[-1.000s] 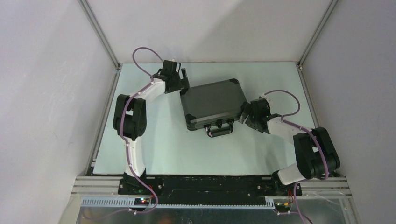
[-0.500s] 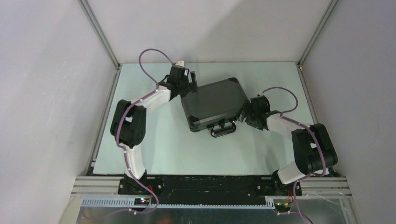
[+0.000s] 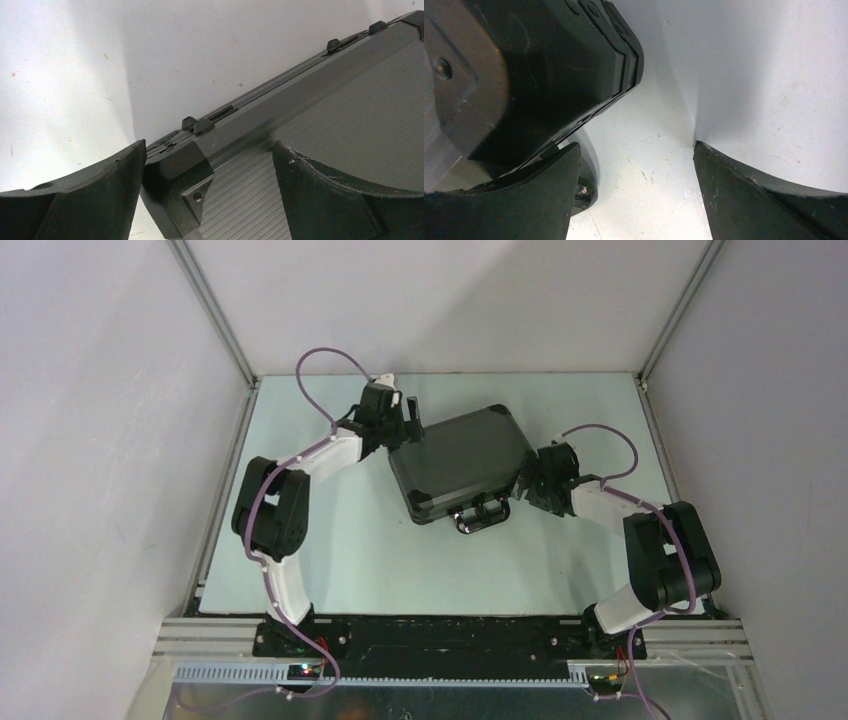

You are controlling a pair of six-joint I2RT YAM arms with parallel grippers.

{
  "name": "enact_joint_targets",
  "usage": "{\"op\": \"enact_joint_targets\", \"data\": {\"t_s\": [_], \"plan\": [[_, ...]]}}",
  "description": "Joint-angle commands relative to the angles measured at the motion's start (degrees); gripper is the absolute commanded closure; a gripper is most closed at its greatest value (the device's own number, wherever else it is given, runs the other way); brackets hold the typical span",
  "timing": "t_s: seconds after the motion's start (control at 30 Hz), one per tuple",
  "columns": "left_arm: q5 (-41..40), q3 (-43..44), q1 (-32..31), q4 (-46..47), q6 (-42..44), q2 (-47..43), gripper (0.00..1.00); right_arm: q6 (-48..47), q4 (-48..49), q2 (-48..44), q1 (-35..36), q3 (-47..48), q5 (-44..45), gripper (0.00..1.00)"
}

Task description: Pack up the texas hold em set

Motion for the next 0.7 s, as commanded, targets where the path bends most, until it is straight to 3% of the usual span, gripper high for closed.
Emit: {"op": "enact_joint_targets", "data": {"t_s": [0.0, 0.5, 0.67], "plan": [[15.3, -7.9, -7.9, -14.5, -2.1, 0.8, 0.06, 0.5, 6.8, 1.0, -0.6, 3.3, -0.8, 0.14], [22.2, -22.7, -18.5, 6.2, -12.2, -5.8, 0.07, -2.8, 7.6, 1.7, -2.9, 4.0, -2.3, 0.14], [21.6, -25.3, -23.0, 9.1, -14.3, -8.3, 0.07, -4.5, 6.5, 3.4, -4.0, 5.5, -6.2, 0.14]]}}
